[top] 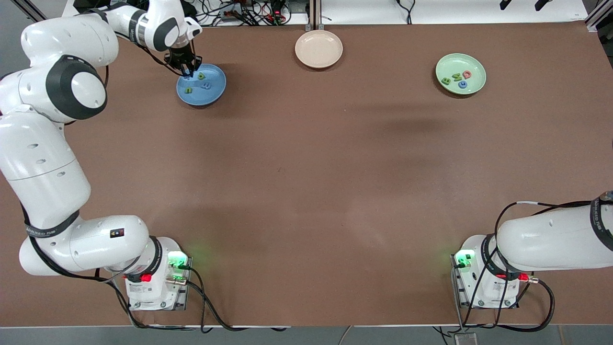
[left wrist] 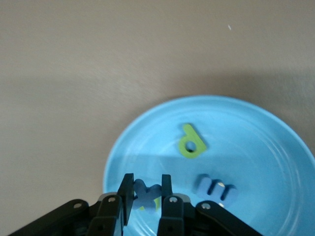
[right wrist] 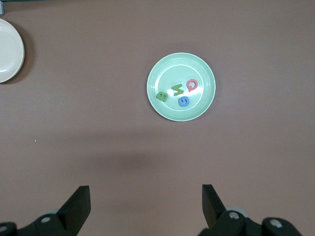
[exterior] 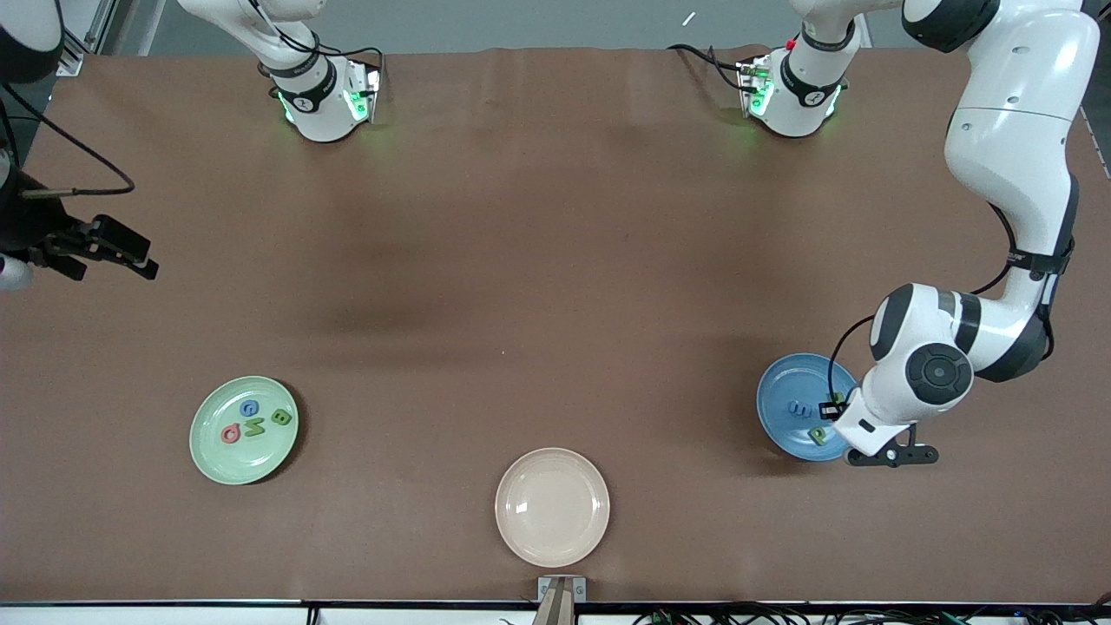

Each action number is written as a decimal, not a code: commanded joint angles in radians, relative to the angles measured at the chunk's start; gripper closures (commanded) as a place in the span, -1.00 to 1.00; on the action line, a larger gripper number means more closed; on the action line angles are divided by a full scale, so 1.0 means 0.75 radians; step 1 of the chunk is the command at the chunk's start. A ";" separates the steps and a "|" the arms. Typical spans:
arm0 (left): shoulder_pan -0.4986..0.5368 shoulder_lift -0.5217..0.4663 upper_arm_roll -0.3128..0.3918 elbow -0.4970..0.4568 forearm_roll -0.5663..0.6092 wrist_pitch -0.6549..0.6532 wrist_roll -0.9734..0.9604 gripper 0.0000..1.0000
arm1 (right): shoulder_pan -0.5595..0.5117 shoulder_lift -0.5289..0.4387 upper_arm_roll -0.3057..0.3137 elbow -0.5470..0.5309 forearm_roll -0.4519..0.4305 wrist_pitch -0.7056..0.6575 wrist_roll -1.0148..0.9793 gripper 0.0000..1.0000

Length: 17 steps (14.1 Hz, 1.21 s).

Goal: Sort upper and lower case letters into plates

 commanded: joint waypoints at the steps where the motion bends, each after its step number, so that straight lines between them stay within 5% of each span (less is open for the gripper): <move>1: -0.004 -0.034 -0.021 -0.112 0.029 0.036 -0.026 0.86 | 0.000 -0.071 0.002 -0.091 -0.035 0.031 0.030 -1.00; 3: 0.002 -0.091 -0.038 -0.198 0.013 0.073 -0.032 -0.03 | 0.000 -0.065 0.002 -0.075 -0.035 0.023 0.022 -1.00; 4: 0.019 -0.116 -0.042 -0.222 0.013 0.075 -0.032 -0.99 | -0.002 -0.065 0.002 -0.062 -0.035 0.019 0.015 -1.00; 8: 0.047 -0.310 -0.101 -0.233 0.007 0.038 -0.007 -1.00 | -0.010 -0.069 -0.004 -0.058 -0.037 -0.001 0.015 -1.00; 13: 0.047 -0.369 -0.191 0.082 0.005 -0.299 -0.007 -1.00 | -0.004 -0.063 0.000 0.044 -0.037 -0.044 0.017 -1.00; 17: 0.047 -0.486 -0.226 0.150 -0.136 -0.524 -0.026 -1.00 | -0.008 -0.061 -0.002 0.079 -0.037 -0.083 0.013 -1.00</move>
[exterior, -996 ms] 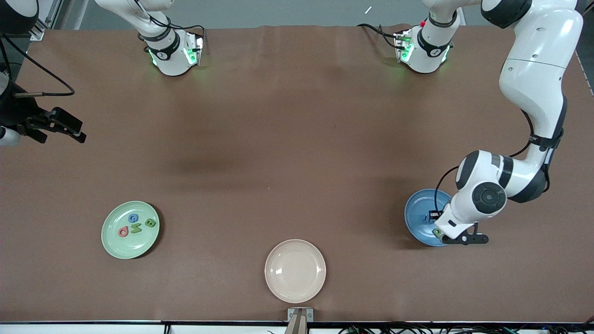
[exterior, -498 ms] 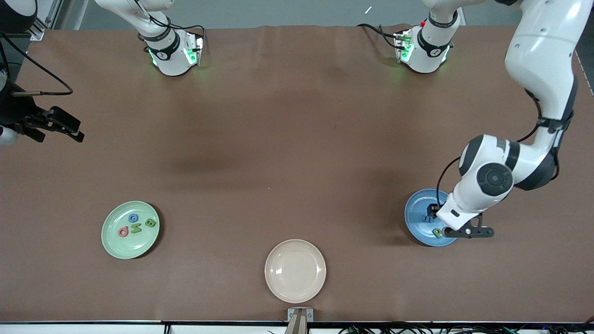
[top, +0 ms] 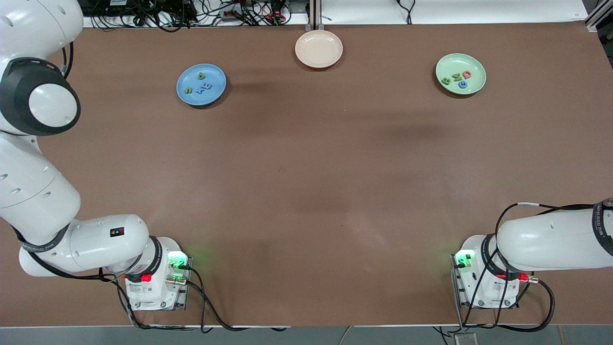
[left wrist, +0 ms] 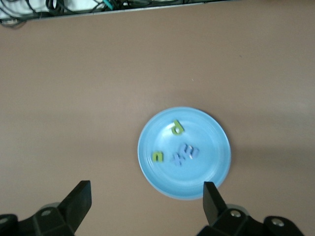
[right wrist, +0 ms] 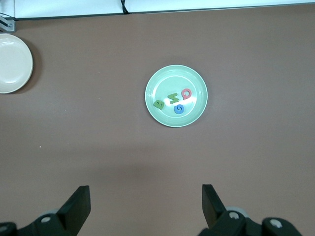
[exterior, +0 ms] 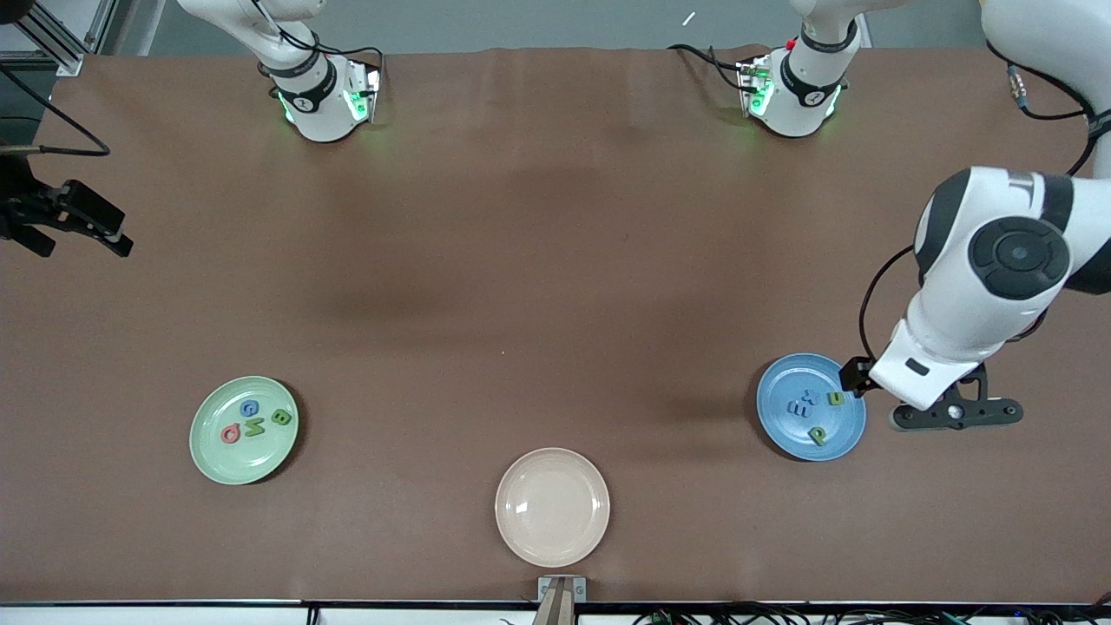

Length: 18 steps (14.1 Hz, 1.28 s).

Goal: Sort upper and lower case letters into plates

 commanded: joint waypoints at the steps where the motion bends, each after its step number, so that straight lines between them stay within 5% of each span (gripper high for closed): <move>1: 0.026 -0.088 -0.006 0.009 -0.113 -0.091 0.001 -1.00 | -0.008 -0.012 0.005 0.002 -0.026 -0.024 0.012 -1.00; 9: 0.061 -0.313 0.004 0.005 -0.338 -0.336 0.125 -1.00 | -0.010 0.004 0.005 0.068 -0.028 -0.030 0.024 -1.00; 18: -0.186 -0.540 0.462 0.003 -0.558 -0.525 0.328 -1.00 | -0.027 0.002 0.003 0.084 -0.048 -0.030 0.016 -1.00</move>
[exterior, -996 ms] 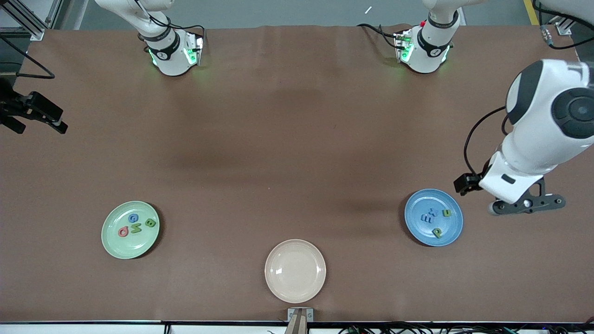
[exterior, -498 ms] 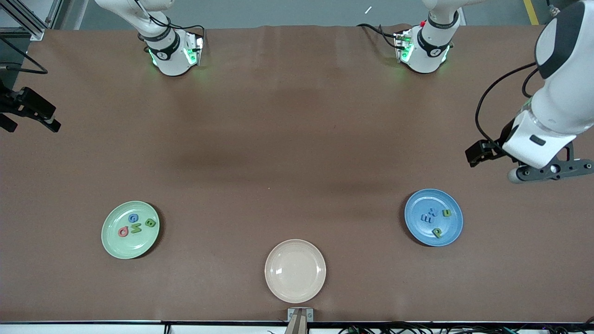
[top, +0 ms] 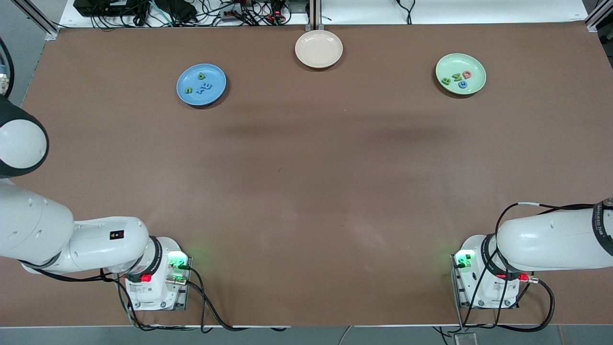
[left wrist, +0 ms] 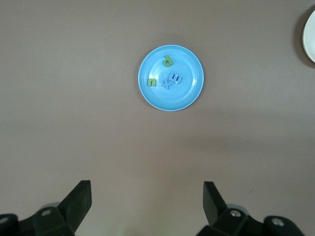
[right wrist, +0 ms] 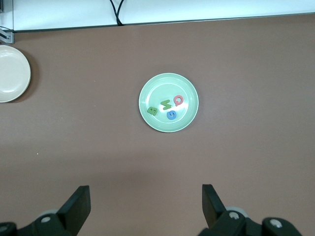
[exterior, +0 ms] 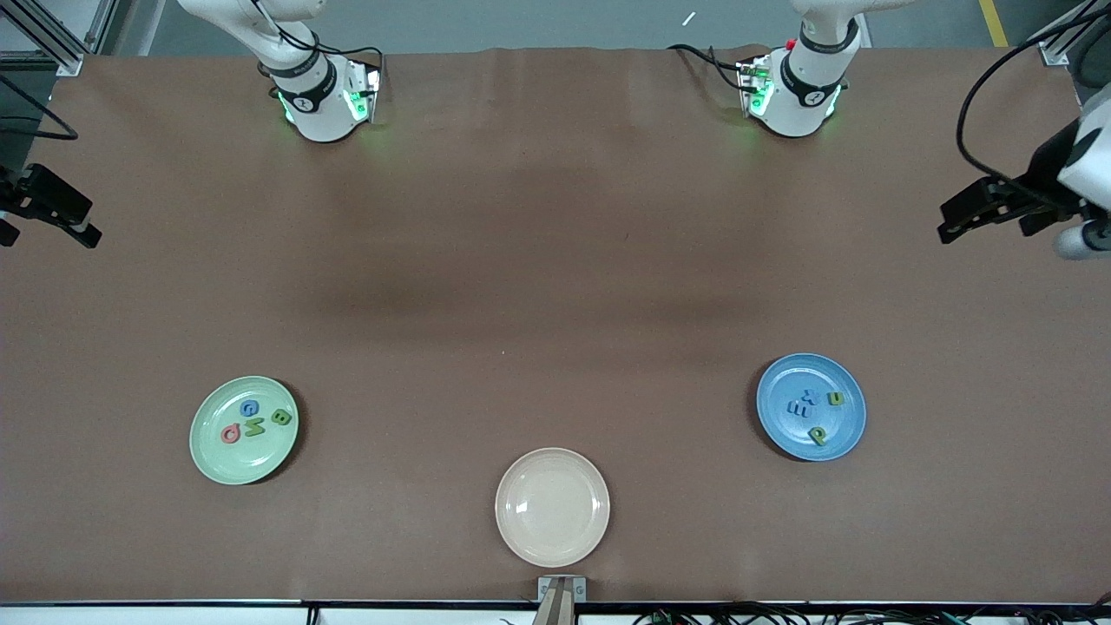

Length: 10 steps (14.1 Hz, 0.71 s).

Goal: Sort upper and lower case letters into plates

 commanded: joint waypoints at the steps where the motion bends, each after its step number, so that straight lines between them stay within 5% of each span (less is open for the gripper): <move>1: -0.058 -0.041 0.050 -0.022 -0.012 -0.040 0.027 -1.00 | -0.013 0.001 0.011 0.025 -0.027 -0.017 0.020 -1.00; 10: -0.064 -0.057 0.044 -0.036 -0.004 -0.069 0.021 -1.00 | -0.015 -0.001 0.011 0.031 -0.029 -0.017 0.024 -1.00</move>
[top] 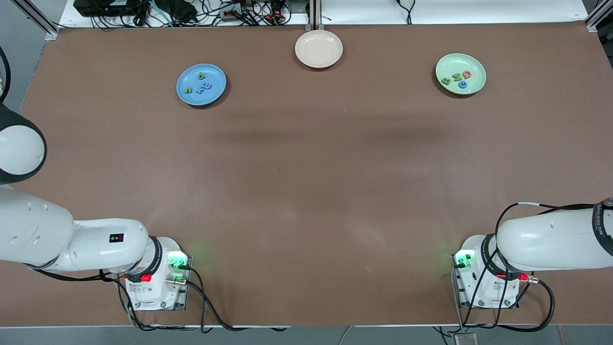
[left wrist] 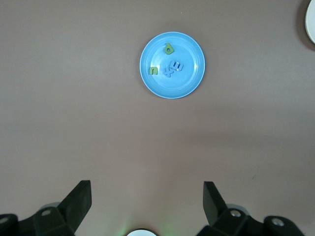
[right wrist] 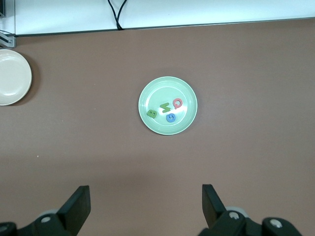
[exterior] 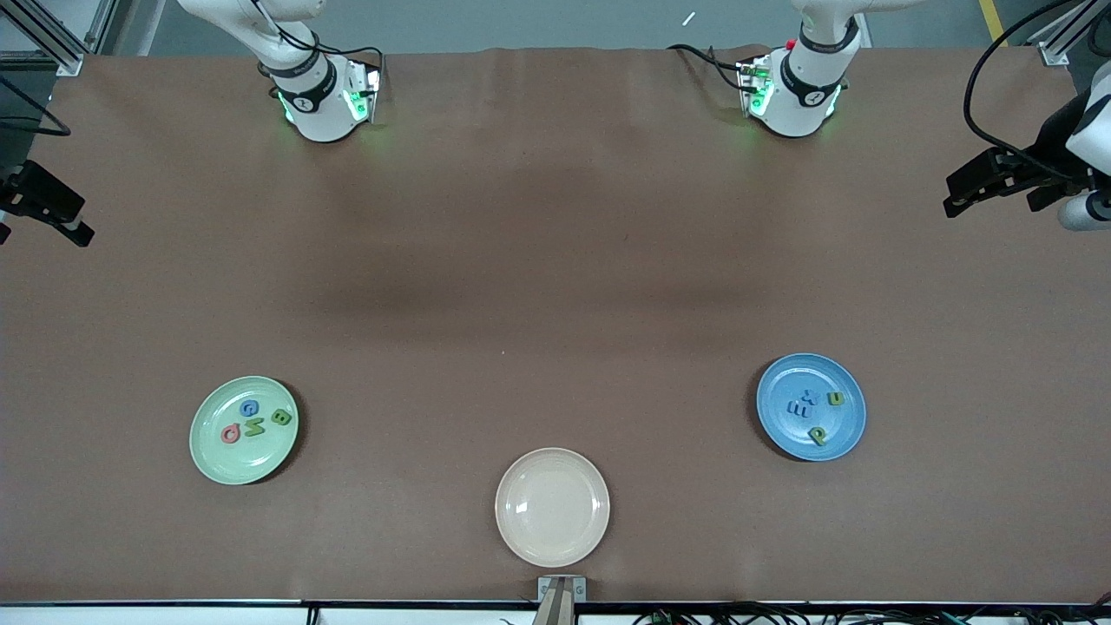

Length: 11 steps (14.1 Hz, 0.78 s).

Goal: Sort upper and lower case letters into plates

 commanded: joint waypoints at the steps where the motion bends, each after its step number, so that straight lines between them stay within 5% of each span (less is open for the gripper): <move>1: -0.028 -0.032 0.009 -0.040 -0.004 0.008 0.013 -1.00 | -0.025 0.001 0.011 0.013 -0.026 -0.019 0.021 -1.00; 11: -0.043 -0.018 0.019 -0.055 0.045 0.073 0.011 -1.00 | -0.064 0.064 0.013 0.013 -0.021 -0.035 0.015 -1.00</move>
